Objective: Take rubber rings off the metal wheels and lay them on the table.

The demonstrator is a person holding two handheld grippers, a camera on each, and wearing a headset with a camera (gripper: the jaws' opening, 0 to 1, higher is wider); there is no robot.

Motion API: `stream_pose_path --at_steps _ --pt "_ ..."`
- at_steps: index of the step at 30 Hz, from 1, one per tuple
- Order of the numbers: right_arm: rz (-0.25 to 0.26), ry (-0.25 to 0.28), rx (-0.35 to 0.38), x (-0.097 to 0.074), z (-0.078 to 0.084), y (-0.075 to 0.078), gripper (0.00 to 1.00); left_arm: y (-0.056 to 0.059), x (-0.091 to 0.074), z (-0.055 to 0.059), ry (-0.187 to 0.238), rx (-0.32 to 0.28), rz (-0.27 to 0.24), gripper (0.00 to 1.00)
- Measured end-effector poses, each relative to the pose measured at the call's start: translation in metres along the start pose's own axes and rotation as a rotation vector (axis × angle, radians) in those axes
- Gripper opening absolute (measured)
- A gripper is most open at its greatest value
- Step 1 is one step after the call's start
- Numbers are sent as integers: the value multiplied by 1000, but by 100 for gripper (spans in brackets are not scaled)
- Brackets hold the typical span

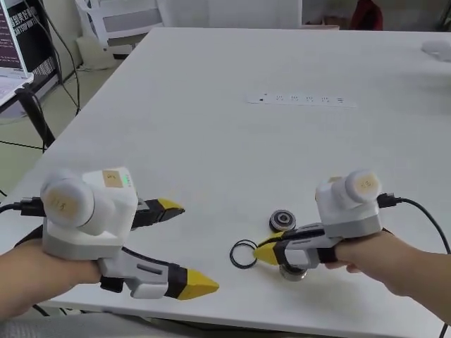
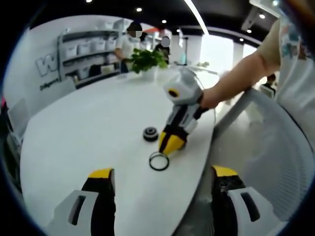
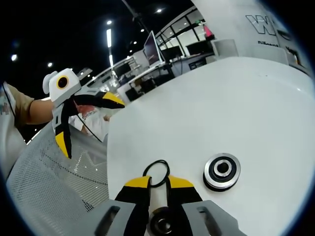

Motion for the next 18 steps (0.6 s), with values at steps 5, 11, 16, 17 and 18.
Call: stream_pose_path --at_steps 5,11,16,17,18 --pt "3 -10 -19 -1 2 -1 14 0 0 0 -3 0 2 81" --pt "9 -1 -26 -2 0 0 21 1 0 0 -6 3 2 81" --pt "4 20 -29 -6 -5 -2 24 0 0 0 -8 0 1 81" --pt "4 25 -29 -7 -7 -2 25 0 0 0 -9 1 1 81" --pt "3 31 -28 -8 -8 -3 25 -1 0 0 -10 2 1 81"
Point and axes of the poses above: the centre of the closed fingertips' face, and the gripper's own axes: x roughly forward along the fingers, y roughly to its right, z roughly out of its underside, the point moved 1 cm from there along -x, roughly backward along the fingers, and after that the axes turned 5 degrees about -x, right-handed, at the moved point
